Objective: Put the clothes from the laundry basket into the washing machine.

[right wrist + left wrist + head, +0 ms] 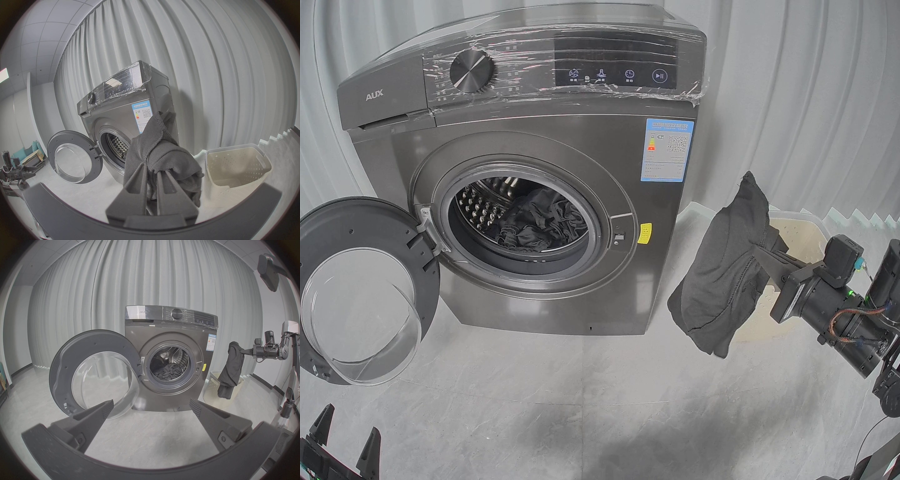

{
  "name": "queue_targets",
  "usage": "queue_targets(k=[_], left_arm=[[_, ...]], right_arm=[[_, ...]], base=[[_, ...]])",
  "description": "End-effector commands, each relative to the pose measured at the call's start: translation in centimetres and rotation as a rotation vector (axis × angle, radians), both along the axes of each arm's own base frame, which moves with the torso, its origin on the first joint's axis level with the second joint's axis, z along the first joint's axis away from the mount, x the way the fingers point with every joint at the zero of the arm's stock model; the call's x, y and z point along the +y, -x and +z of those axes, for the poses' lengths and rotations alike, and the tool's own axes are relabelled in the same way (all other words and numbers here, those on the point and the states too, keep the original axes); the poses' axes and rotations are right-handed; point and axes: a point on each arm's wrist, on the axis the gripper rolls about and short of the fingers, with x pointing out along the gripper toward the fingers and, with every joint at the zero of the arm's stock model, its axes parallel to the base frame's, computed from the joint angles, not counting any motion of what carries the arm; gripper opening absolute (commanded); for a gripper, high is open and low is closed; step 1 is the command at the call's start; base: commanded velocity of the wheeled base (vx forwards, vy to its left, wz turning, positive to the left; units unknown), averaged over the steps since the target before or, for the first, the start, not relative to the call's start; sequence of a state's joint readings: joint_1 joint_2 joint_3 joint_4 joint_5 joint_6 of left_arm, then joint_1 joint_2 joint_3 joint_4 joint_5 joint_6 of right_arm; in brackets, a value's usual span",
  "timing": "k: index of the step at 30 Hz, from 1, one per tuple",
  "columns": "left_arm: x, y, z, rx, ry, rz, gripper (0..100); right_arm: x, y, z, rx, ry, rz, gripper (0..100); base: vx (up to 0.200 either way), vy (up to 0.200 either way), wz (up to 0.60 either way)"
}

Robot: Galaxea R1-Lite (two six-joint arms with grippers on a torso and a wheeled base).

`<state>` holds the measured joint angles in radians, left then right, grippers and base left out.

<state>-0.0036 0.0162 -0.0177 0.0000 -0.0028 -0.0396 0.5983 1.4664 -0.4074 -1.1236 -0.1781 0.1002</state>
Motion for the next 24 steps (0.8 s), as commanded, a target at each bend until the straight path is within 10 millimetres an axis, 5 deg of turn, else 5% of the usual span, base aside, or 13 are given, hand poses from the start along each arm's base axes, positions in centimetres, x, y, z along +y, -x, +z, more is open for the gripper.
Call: queue_targets(k=[1,5,20,24], left_arm=[[0.0,-0.01,-0.48,0.001,0.0,0.0,100],[0.0,0.0,-0.44,0.0,0.0,0.0,100],[0.0,0.0,-0.48,0.0,0.0,0.0,100],[0.0,0.0,-0.44,0.0,0.0,0.0,100]], right_arm=[[0.02,0.03,-0.02,0.0,0.001,0.002,0],[0.01,0.04,-0.06,0.001,0.001,0.002,0],[0.02,0.03,-0.13,0.004,0.003,0.003,0],[0.04,0.01,-0.16,0.005,0.004,0.003,0]], base=[[0.0,0.2,0.0],[0.0,0.2,0.0],[0.0,0.0,0.0],[0.0,0.2,0.0]])
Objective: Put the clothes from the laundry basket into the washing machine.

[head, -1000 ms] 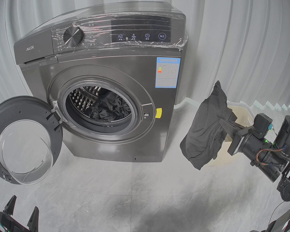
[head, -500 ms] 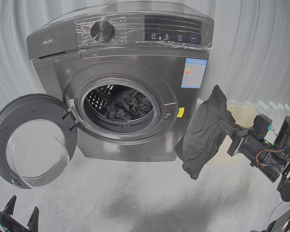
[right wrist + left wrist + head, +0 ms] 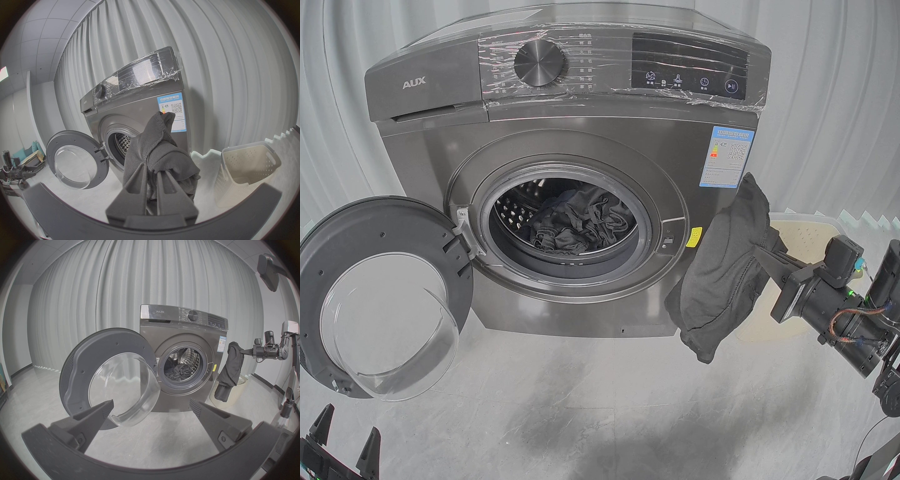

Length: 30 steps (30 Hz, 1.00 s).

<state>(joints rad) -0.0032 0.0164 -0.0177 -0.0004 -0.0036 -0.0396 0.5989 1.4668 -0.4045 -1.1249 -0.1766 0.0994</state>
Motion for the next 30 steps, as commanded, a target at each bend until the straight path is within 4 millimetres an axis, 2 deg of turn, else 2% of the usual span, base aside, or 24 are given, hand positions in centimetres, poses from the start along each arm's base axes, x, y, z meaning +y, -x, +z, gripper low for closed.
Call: queue_targets(k=[1,8,20,26,30], left_arm=[[0.0,0.0,-0.4,-0.001,0.0,0.001,100],[0.0,0.0,-0.4,-0.001,-0.004,0.001,100],[0.0,0.0,-0.5,0.0,-0.01,0.004,100],[0.0,0.0,-0.5,-0.001,-0.012,0.005,100],[0.0,0.0,-0.5,0.0,-0.03,0.005,100]], right_arm=[[0.1,-0.1,-0.2,0.006,0.004,0.001,0],[0.4,-0.4,-1.0,0.034,0.023,0.004,0],[1.5,0.1,-1.2,0.048,0.032,0.056,0],[1.9,-0.1,-1.5,0.057,0.041,0.062,0],[2.8,-0.5,-1.3,0.048,0.035,0.081,0]], base=[[0.0,0.2,0.0],[0.0,0.2,0.0],[0.0,0.0,0.0],[0.0,0.2,0.0],[0.0,0.0,0.0]])
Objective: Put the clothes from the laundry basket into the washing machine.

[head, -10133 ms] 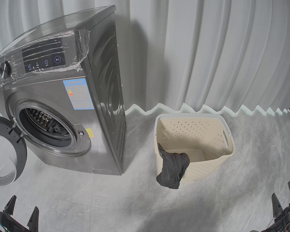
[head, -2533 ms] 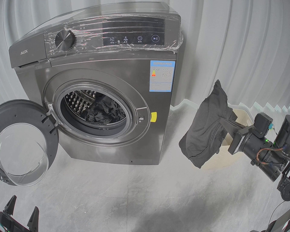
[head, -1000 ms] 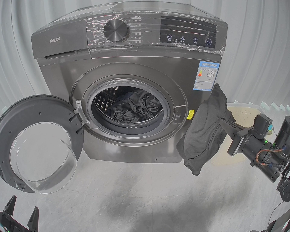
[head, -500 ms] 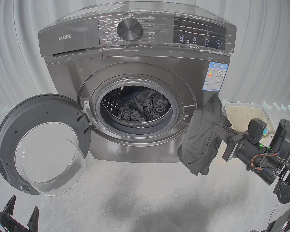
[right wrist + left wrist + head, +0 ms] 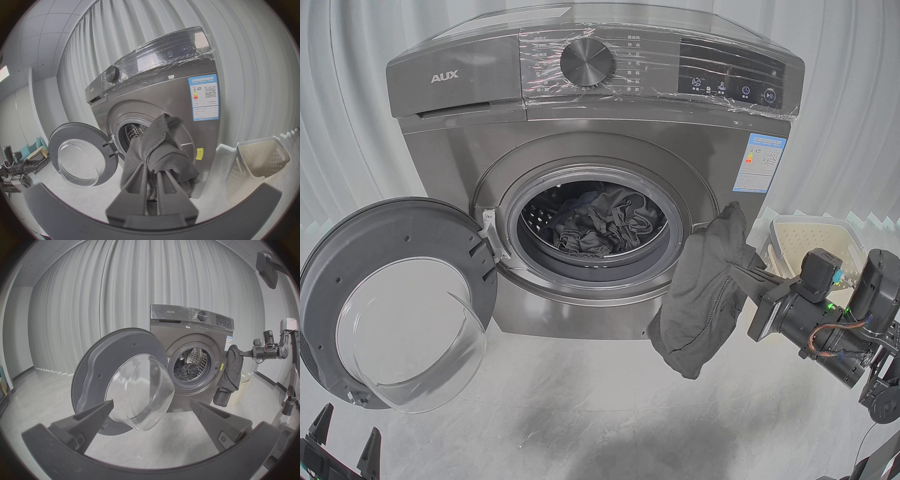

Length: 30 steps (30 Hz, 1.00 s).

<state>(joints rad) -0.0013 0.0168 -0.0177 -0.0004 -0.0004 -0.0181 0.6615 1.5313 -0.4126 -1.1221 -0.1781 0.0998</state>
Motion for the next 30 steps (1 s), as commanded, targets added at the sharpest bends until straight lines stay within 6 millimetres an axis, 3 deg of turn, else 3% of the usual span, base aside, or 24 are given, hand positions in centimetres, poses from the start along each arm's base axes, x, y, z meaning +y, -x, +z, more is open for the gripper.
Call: queue_targets(k=[1,10,14,20,26,30], left_arm=[[0.0,0.0,-0.5,0.001,-0.007,0.0,100],[0.0,0.0,-0.5,0.0,-0.013,-0.004,100],[-0.1,0.0,-0.5,-0.004,-0.076,-0.044,100],[-0.1,0.0,-0.5,0.001,-0.032,-0.044,100],[-0.1,0.0,-0.5,-0.001,-0.023,-0.038,100],[-0.1,0.0,-0.5,0.002,-0.021,-0.037,100]], right_arm=[[1.2,-0.3,0.1,-0.005,-0.006,0.026,0],[3.2,-0.7,-0.2,0.023,-0.038,0.06,0],[3.4,-0.8,-0.4,0.034,-0.038,0.058,0],[3.5,-0.6,-0.4,0.034,-0.042,0.063,0],[3.5,-0.6,-0.4,0.035,-0.039,0.063,0],[3.6,-0.6,-0.4,0.035,-0.037,0.066,0]], base=[[0.0,0.0,0.0],[0.0,0.0,0.0],[0.0,0.0,0.0],[0.0,0.0,0.0],[0.0,-0.2,0.0],[0.0,0.0,0.0]])
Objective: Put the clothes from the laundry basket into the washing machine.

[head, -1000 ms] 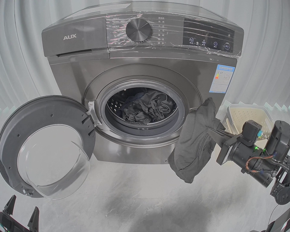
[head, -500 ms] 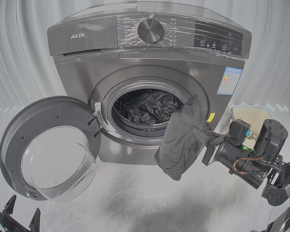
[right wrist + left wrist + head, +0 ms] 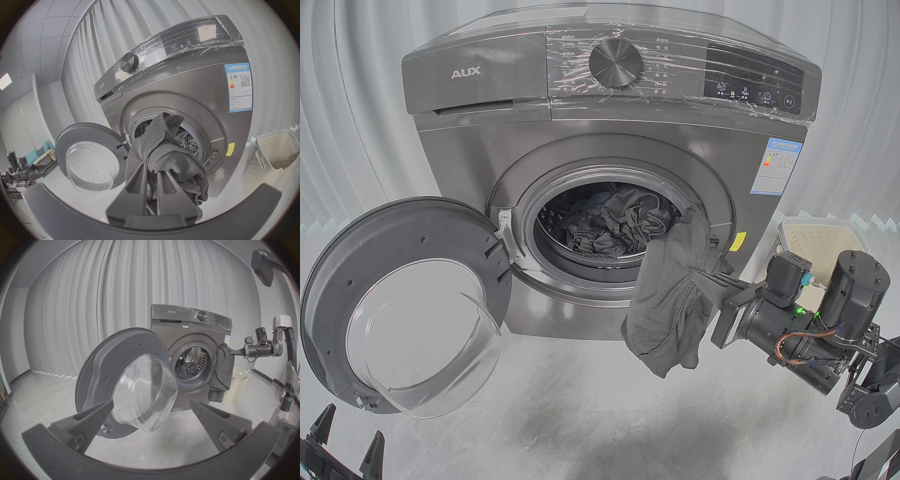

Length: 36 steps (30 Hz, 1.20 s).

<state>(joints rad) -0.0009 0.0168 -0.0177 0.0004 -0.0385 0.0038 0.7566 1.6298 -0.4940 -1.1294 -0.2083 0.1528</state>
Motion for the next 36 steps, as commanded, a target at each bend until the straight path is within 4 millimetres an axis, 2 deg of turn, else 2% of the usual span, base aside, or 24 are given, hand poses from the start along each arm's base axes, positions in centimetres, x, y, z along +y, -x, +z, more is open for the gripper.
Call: queue_targets(k=[1,9,16,17,19,22,25,26,29,36], left_arm=[[0.0,0.0,-0.5,-0.001,-0.001,0.001,100],[0.0,0.0,-0.5,-0.001,-0.001,0.001,100],[0.0,0.0,-0.3,-0.024,-0.028,-0.008,100],[-0.1,0.3,0.8,-0.074,-0.014,-0.017,100],[-0.1,1.5,4.6,-0.204,0.019,-0.087,100],[-0.2,1.3,6.5,-0.145,0.038,-0.192,100],[-0.3,-0.9,7.0,0.003,0.04,-0.287,100],[-0.3,-0.9,7.0,0.003,0.04,-0.287,100],[-0.9,-4.0,7.7,0.098,0.038,-0.42,100],[-3.1,-10.2,8.5,0.175,0.005,-0.54,100]], right_arm=[[0.1,0.0,-0.1,0.002,0.003,0.004,0],[0.3,0.2,-0.1,0.003,0.004,0.013,0],[1.6,0.3,-0.1,0.0,-0.001,0.045,0],[1.7,0.2,0.0,-0.001,-0.004,0.048,0],[2.1,-0.1,0.2,-0.005,-0.017,0.048,0],[2.7,-0.6,0.3,-0.003,-0.034,0.049,0],[3.5,-1.2,0.3,0.003,-0.049,0.05,0],[3.5,-1.2,0.3,0.003,-0.049,0.05,0],[4.3,-2.1,0.3,-0.002,-0.064,0.046,0],[6.7,-2.8,1.3,-0.003,-0.157,0.014,0]], base=[[0.0,0.0,0.0],[0.0,0.0,0.0],[0.0,0.0,0.0],[0.0,0.0,0.0],[0.0,0.0,0.0],[0.0,0.0,0.0],[0.0,0.0,0.0],[0.0,0.0,0.0],[0.0,0.0,0.0],[0.0,0.0,0.0]])
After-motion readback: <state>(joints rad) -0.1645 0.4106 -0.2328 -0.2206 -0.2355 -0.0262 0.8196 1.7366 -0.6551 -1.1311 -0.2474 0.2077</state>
